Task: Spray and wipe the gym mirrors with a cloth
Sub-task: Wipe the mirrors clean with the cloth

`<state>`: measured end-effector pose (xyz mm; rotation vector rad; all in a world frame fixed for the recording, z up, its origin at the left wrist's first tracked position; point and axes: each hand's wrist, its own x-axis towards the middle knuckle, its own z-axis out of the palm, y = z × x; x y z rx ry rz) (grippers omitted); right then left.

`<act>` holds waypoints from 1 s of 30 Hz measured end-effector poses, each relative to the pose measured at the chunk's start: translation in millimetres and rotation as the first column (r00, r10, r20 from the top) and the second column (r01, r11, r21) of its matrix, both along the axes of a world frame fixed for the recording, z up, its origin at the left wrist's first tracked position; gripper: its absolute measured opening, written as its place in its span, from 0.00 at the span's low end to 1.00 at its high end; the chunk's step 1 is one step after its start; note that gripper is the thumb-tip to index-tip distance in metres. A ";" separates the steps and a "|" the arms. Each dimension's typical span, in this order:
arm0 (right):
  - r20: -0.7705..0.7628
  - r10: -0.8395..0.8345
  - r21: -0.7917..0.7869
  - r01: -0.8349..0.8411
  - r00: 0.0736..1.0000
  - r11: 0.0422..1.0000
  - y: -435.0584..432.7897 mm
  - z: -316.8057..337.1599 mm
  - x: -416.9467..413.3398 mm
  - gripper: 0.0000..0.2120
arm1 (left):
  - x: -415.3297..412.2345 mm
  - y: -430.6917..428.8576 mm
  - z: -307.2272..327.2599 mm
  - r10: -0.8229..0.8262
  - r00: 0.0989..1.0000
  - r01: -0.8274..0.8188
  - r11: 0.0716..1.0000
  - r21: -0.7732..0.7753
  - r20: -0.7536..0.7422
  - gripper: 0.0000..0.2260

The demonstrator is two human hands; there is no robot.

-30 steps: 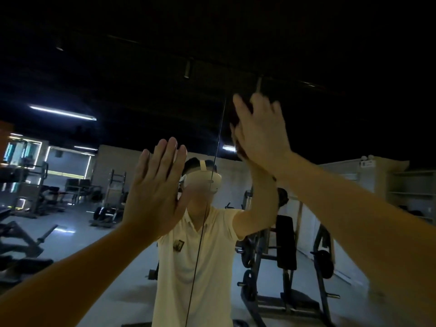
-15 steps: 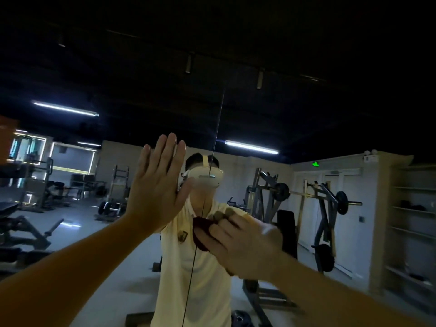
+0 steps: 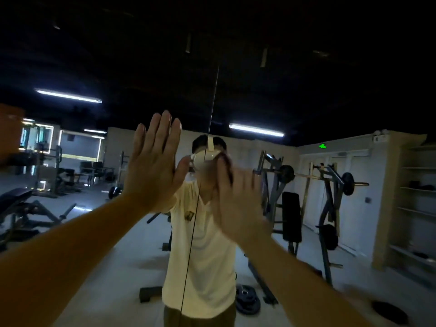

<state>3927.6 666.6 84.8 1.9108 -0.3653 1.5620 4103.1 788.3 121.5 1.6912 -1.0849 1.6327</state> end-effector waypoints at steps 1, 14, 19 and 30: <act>-0.090 0.022 -0.026 -0.024 0.996 0.999 1.0 -38.3 -4.5 0.29 | -2.0 1.3 1.7 0.005 1.000 -0.005 1.000 0.014 -0.009 0.35; 0.164 -0.125 0.241 0.083 0.978 0.967 -57.0 26.5 -84.1 0.29 | -12.3 4.1 -121.3 -0.044 0.999 0.043 0.998 0.050 0.016 0.33; 0.134 0.057 0.201 -0.084 0.989 0.976 -12.2 -55.0 -14.0 0.32 | -2.5 -7.4 -127.3 -0.079 0.996 0.078 0.997 0.024 0.032 0.34; -0.301 -0.008 -0.086 -0.019 0.954 0.996 -53.3 -108.3 -92.0 0.31 | -6.7 -1.0 -126.6 -0.033 0.999 0.031 0.998 0.050 0.024 0.35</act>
